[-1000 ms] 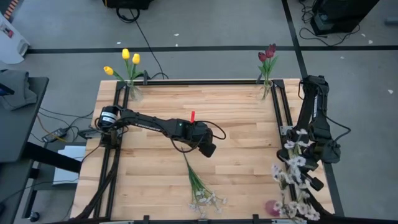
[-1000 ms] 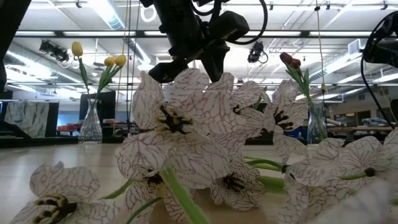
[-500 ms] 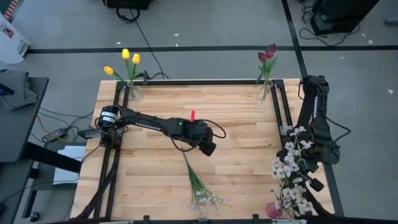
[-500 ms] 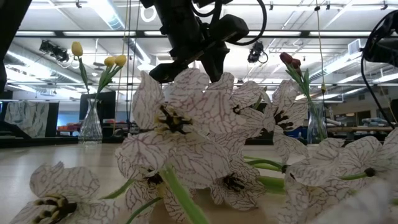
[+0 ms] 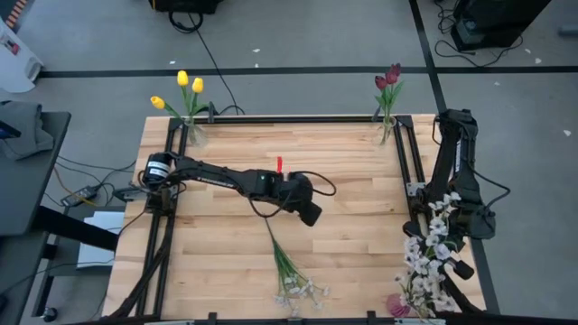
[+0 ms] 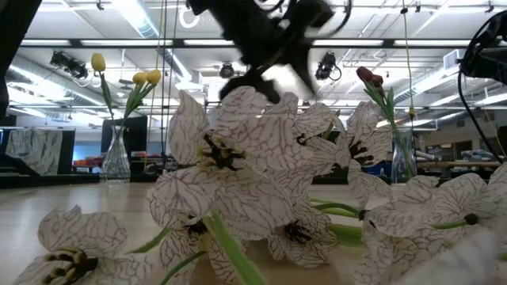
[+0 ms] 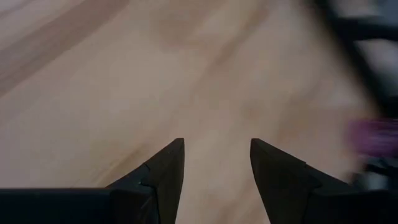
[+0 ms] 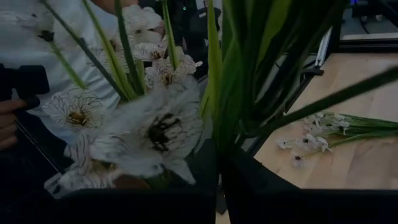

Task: Sort flowers into vase by color
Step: Put the top white flowers into the purple vase

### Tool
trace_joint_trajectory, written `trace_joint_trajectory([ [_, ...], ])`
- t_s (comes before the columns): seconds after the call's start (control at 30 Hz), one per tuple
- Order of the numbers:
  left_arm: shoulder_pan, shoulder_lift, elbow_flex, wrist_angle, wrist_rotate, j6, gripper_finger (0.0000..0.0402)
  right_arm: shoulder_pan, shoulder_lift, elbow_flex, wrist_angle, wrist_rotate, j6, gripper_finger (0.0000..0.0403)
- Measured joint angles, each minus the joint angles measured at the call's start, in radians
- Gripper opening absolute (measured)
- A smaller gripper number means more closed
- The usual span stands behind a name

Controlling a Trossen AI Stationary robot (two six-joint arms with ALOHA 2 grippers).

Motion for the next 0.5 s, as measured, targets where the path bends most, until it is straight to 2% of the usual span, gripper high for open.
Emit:
trace_joint_trajectory([
  [0.17,-0.037,0.0,0.0,0.385,0.1,0.23,0.0187,0.007,0.0,0.0,-0.001,0.015,0.002,0.0021],
  [0.27,-0.075,0.004,0.002,0.548,0.118,0.301,0.0187,0.006,0.0,0.0,-0.001,0.019,0.0,0.0021],
  [0.43,-0.17,0.058,0.001,0.548,0.154,0.23,0.0187,0.006,0.0,0.0,0.0,0.037,0.002,0.0021],
  [0.5,-0.207,0.109,-0.001,0.607,0.158,0.177,0.0187,0.006,0.0,0.0,0.004,0.04,0.002,0.0021],
])
